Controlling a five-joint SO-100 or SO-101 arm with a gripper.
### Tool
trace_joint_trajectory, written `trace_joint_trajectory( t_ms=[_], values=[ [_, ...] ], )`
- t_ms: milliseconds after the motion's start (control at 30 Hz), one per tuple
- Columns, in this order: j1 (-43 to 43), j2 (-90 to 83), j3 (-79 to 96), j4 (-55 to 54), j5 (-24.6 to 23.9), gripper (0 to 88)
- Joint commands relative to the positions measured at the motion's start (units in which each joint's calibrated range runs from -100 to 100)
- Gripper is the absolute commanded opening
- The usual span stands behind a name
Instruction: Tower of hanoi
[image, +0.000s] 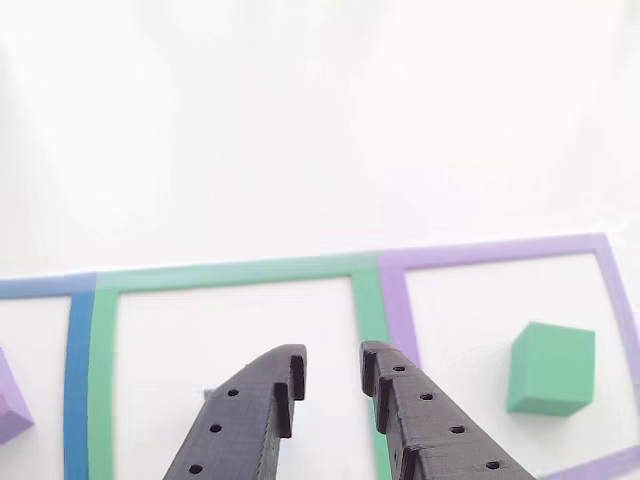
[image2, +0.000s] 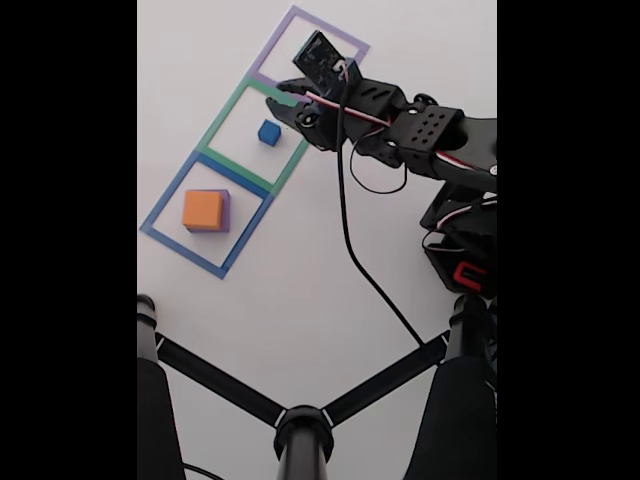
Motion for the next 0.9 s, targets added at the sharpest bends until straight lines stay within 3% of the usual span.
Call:
trace_joint_trajectory(
  t_ms=[0, 167, 267, 700, 867],
  values=[
    [2.9, -7.2, -15.1, 27.0, 0.0, 0.0],
    [7.8, -9.6, -32.5, 53.8, -2.0, 0.0],
    [10.6, -9.6, -40.9, 63.5, -2.6, 0.0],
    [18.3, -8.5, -55.4, 73.2, -1.5, 0.2],
    [19.9, -9.1, -54.1, 74.2, -0.7, 6.9]
  ],
)
